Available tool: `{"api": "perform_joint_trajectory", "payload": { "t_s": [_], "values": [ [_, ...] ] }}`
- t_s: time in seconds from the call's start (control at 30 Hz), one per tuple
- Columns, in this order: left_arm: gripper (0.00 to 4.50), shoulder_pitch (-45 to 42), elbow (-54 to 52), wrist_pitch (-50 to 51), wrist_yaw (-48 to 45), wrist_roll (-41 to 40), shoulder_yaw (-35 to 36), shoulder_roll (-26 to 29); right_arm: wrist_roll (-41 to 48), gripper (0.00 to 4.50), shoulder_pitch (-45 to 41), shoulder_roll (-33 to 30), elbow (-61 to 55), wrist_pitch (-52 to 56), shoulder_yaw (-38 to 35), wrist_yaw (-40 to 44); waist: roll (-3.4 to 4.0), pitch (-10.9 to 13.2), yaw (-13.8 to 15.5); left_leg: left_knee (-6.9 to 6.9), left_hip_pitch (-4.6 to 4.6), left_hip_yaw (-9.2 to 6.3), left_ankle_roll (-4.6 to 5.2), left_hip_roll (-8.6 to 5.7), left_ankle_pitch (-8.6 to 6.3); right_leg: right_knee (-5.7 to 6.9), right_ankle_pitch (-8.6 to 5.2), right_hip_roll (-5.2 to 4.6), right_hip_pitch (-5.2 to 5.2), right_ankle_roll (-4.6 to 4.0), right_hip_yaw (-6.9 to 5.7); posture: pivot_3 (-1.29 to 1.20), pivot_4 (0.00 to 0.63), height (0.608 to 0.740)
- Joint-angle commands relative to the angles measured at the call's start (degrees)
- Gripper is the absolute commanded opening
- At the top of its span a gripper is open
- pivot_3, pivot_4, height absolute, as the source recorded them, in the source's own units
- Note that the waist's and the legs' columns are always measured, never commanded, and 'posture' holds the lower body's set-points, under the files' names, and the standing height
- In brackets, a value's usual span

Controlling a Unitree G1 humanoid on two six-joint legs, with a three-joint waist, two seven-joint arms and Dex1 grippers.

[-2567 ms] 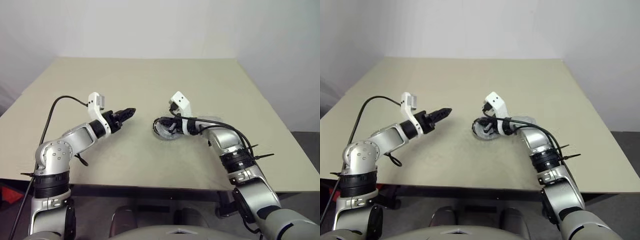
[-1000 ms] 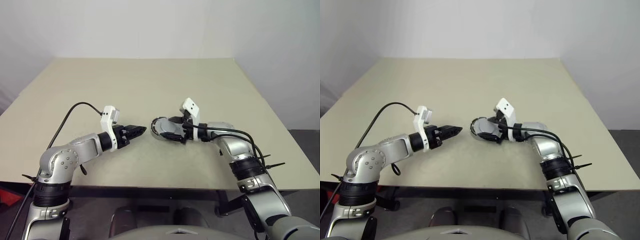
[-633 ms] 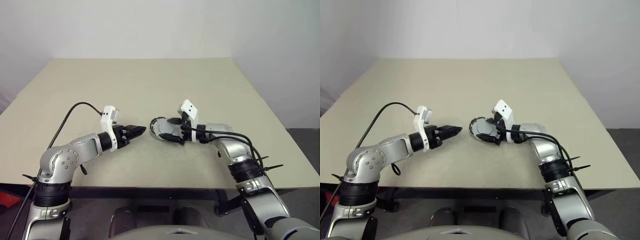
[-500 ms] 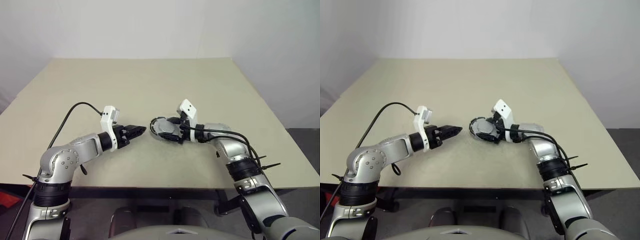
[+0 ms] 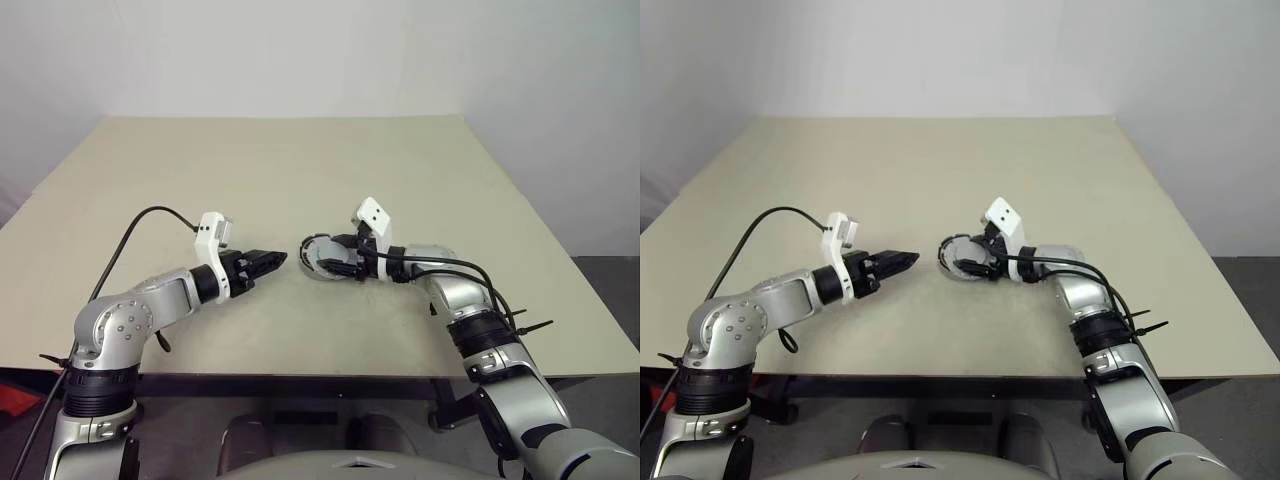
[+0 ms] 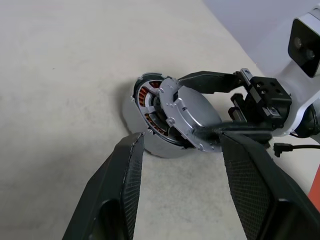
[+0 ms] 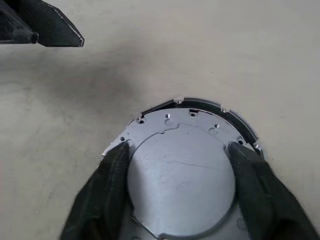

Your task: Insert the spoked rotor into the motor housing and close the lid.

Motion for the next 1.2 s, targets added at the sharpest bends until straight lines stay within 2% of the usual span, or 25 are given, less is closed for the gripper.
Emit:
{"api": "perform_joint_trajectory", "payload": {
  "t_s": [0.03,0.33,0.67,1.2],
  "values": [
    [2.57,1.55,-1.4,-1.14,-1.28,0.48,1.49,0.86,-0.69,2.99,-0.65,-0.42,-0.11,-0.61,0.72,0.75,0.0,0.0,-0.08,0.0,0.0,0.0,0.0,0.0,0.0,0.0,0.0,0.0,0.0,0.0,0.0,0.0,0.0,0.74],
    [2.57,7.04,-2.29,-2.65,-6.69,1.06,2.03,4.09,-0.69,2.99,-1.46,0.01,-0.5,2.07,0.69,0.37,0.0,0.0,-0.07,-0.07,0.05,0.0,0.22,-0.01,-0.12,-0.04,-0.14,0.0,0.01,0.22,0.0,0.0,0.0,0.74],
    [2.57,7.22,-2.82,-2.8,-5.49,0.87,1.45,2.04,-0.6,2.99,-5.27,1.11,-1.84,5.81,0.91,-0.31,0.01,0.01,-0.2,-0.11,0.12,0.01,0.21,0.0,-0.12,0.0,-0.14,0.01,0.01,0.23,0.02,0.0,0.0,0.74],
    [2.57,7.99,-3.37,-2.59,-4.47,0.78,1.95,1.33,-4.79,2.99,-7.04,4.38,4.23,3.79,2.97,-4.23,0.01,0.01,-1.53,-0.29,0.19,0.04,0.15,-0.02,-0.08,-0.06,-0.03,0.02,0.0,0.03,0.02,0.0,0.0,0.74]
  ]
}}
